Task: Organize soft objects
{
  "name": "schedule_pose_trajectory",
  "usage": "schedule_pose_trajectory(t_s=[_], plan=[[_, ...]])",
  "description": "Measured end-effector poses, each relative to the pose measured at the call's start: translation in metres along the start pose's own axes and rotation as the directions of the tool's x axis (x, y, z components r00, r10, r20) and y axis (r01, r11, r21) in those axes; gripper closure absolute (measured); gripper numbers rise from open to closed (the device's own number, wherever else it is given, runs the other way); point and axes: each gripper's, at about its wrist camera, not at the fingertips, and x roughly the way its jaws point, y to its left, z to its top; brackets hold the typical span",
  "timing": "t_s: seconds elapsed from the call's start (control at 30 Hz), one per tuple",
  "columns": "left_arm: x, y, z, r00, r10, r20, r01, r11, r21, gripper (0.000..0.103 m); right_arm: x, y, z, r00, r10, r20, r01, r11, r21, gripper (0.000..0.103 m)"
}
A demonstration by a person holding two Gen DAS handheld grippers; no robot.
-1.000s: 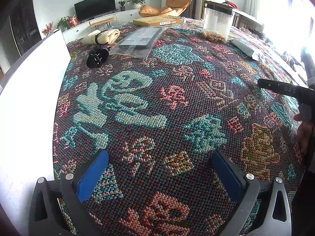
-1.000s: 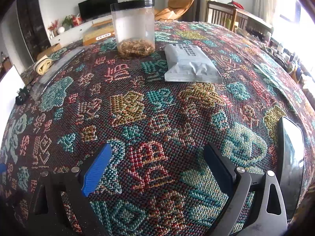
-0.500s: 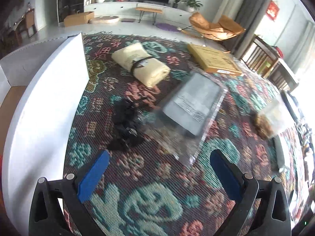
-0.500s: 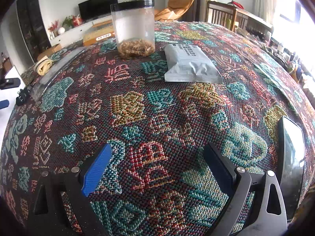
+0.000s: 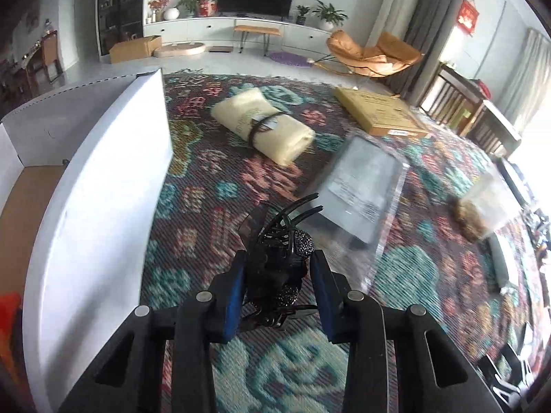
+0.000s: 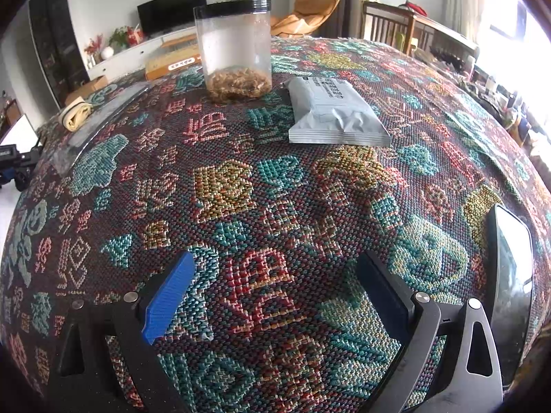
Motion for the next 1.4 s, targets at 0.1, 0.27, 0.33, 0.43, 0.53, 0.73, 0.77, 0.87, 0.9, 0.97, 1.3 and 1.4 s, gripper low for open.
schedule_pose_trajectory(t_s=[0.1, 0.27, 0.33, 0.43, 0.53, 0.73, 0.77, 0.87, 0.9, 0.97, 1.3, 1.4], plan=[[-0.036, -0.032, -0.037, 0.996, -0.082, -0.015, 0.083, 0.995, 0.062, 0.067, 0.000, 0.000, 0.000, 1.000, 0.000, 0.000, 0.000, 1.000, 0.000, 0.006], [-0.043, -0.059, -0.105, 0.997, -0.059, -0.054, 0.065, 0.992, 0.111, 0.066, 0.000, 0.000, 0.000, 1.000, 0.001, 0.000, -0.001, 1.000, 0.001, 0.006], [-0.029, -0.064, -0.116, 0.999, 0.021, -0.050, -0.012, 0.986, 0.167, 0.064, 0.000, 0.000, 0.000, 1.000, 0.002, 0.001, -0.002, 1.000, 0.001, 0.006], [-0.020, -0.073, -0.126, 0.998, 0.061, -0.009, -0.056, 0.959, 0.278, 0.013, 0.000, 0.000, 0.000, 1.000, 0.002, 0.001, -0.002, 1.000, 0.001, 0.006], [-0.014, -0.067, -0.125, 0.998, 0.055, -0.031, -0.045, 0.963, 0.264, 0.000, -0.001, 0.000, 0.000, 1.000, 0.005, 0.002, -0.005, 1.000, 0.004, 0.006], [-0.015, -0.070, -0.129, 0.998, 0.063, -0.021, -0.055, 0.960, 0.274, 0.000, -0.001, -0.001, 0.000, 1.000, 0.004, 0.001, -0.004, 1.000, 0.003, 0.006], [-0.016, -0.070, -0.129, 0.998, 0.064, -0.021, -0.056, 0.960, 0.274, 0.000, -0.001, -0.001, 0.000, 1.000, 0.003, 0.001, -0.003, 1.000, 0.003, 0.006], [-0.015, -0.070, -0.129, 0.998, 0.063, -0.022, -0.055, 0.960, 0.275, 0.000, -0.001, 0.000, 0.000, 1.000, 0.004, 0.002, -0.004, 1.000, 0.004, 0.006], [-0.015, -0.070, -0.129, 0.998, 0.063, -0.022, -0.055, 0.960, 0.275, 0.000, -0.001, 0.000, 0.000, 1.000, 0.003, 0.001, -0.003, 1.000, 0.003, 0.006], [-0.015, -0.070, -0.129, 0.998, 0.063, -0.022, -0.055, 0.960, 0.275, 0.000, -0.001, -0.001, 0.000, 1.000, 0.003, 0.001, -0.003, 1.000, 0.003, 0.006], [-0.015, -0.070, -0.129, 0.998, 0.063, -0.022, -0.055, 0.960, 0.275, 0.000, -0.001, 0.000, 0.000, 1.000, 0.004, 0.001, -0.004, 1.000, 0.003, 0.006], [-0.015, -0.070, -0.129, 0.998, 0.063, -0.022, -0.054, 0.960, 0.275, 0.000, -0.001, 0.000, 0.000, 1.000, 0.003, 0.001, -0.003, 1.000, 0.003, 0.006]])
